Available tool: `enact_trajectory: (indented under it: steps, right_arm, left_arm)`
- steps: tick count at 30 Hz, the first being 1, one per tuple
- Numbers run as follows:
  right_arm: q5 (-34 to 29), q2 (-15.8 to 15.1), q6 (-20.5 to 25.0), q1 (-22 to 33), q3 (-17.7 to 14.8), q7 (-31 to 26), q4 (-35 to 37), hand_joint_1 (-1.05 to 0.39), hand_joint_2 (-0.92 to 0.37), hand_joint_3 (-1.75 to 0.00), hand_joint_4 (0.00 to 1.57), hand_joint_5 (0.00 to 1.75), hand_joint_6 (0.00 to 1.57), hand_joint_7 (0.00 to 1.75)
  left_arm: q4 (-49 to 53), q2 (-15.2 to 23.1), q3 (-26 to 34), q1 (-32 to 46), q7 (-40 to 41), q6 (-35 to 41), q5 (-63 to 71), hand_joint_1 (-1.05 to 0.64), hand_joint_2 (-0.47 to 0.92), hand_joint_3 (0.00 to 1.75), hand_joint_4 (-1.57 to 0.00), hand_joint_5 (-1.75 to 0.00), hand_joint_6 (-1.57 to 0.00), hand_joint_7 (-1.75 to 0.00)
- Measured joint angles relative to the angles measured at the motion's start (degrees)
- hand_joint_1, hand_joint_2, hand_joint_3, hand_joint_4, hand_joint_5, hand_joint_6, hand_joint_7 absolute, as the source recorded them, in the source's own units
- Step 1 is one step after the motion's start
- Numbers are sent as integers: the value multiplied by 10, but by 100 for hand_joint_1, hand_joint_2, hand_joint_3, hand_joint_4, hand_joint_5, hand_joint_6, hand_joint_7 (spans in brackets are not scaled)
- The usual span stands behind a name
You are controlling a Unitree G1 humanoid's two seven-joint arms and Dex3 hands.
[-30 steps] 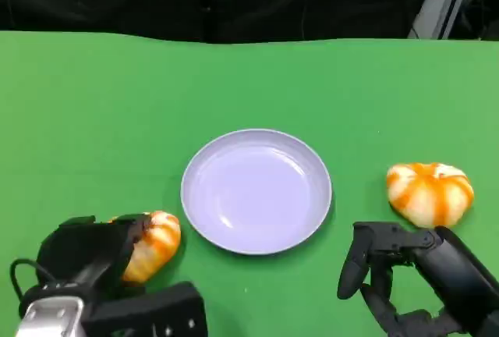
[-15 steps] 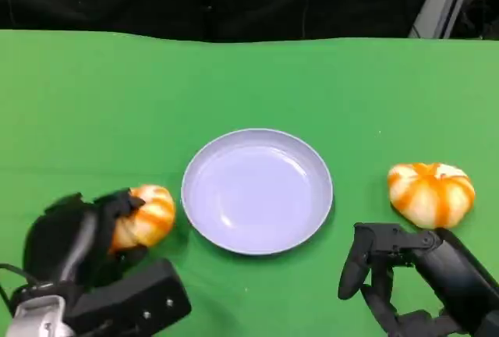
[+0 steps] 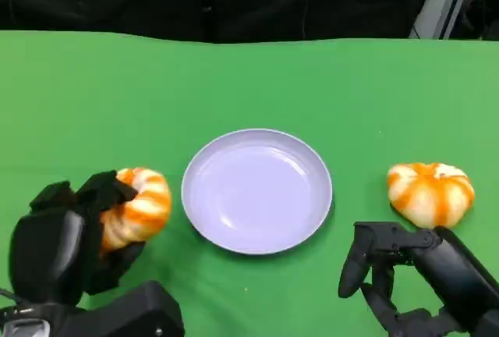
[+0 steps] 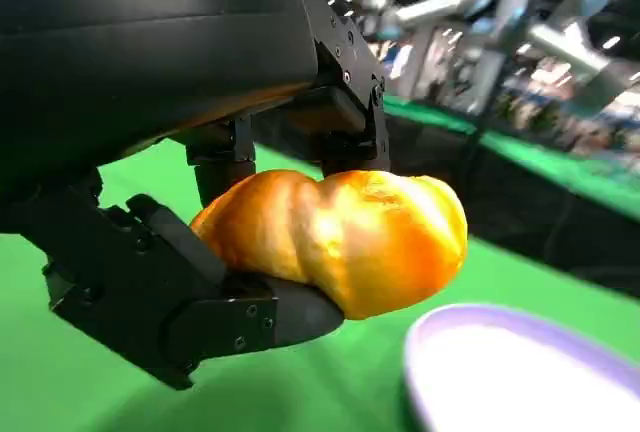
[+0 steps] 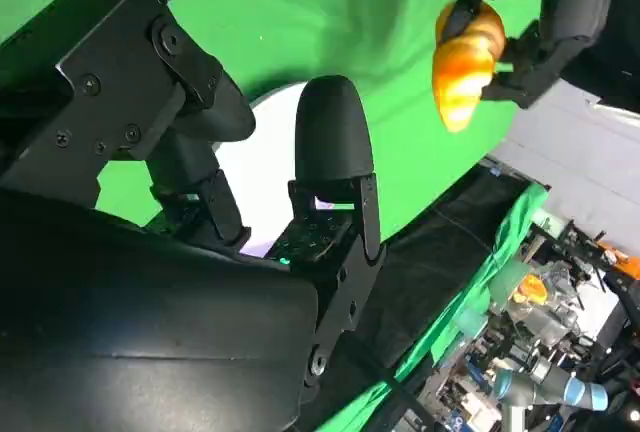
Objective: Grasp the bread from the table and place it into the plate.
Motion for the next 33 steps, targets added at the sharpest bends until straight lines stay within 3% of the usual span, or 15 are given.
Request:
enact_trajectory:
  steps: [7, 13, 25, 27, 28, 30, 32, 33]
  right_arm:
    - [0, 0, -1, 0, 1, 0, 0, 11, -30, -139, 87, 166, 82, 129]
    - [0, 0, -2, 2, 1, 0, 0, 10, -30, -138, 86, 166, 82, 129]
    - [2, -1, -10, 6, 1, 0, -1, 9, -31, -136, 85, 167, 81, 130]
    - [2, -1, -10, 8, 1, 0, -2, 10, -31, -137, 85, 166, 81, 130]
    - [2, -1, -10, 8, 1, 0, -2, 10, -31, -137, 85, 166, 81, 130]
    - [2, -1, -9, 8, 1, 1, -3, 10, -30, -137, 86, 167, 81, 130]
    - [2, -1, -9, 8, 1, 0, -3, 10, -31, -137, 86, 167, 81, 130]
    - [2, -1, -9, 9, 1, 0, -3, 10, -31, -137, 86, 168, 81, 130]
  left_arm:
    - [2, -14, -17, -48, -11, -38, -19, -14, 32, 136, -81, -175, -77, -146]
    - [40, -25, -45, -111, -24, -53, -19, -16, 35, 131, -83, -175, -81, -144]
    - [173, -76, -111, -243, -34, -31, 3, -17, 37, 128, -88, -175, -78, -157]
    - [184, -83, -116, -256, -40, -24, 1, -19, 43, 112, -78, -165, -78, -120]
    - [186, -86, -118, -260, -53, -20, -2, -21, 53, 91, -75, -140, -78, -92]
    - [182, -89, -121, -268, -108, -1, -21, -32, 79, 34, -49, -70, -60, -28]
    - [167, -87, -128, -270, -175, 31, -25, -42, 89, 14, -29, -43, -43, -6]
    - [157, -85, -134, -270, -205, 49, -24, -46, 91, 13, -22, -38, -38, -3]
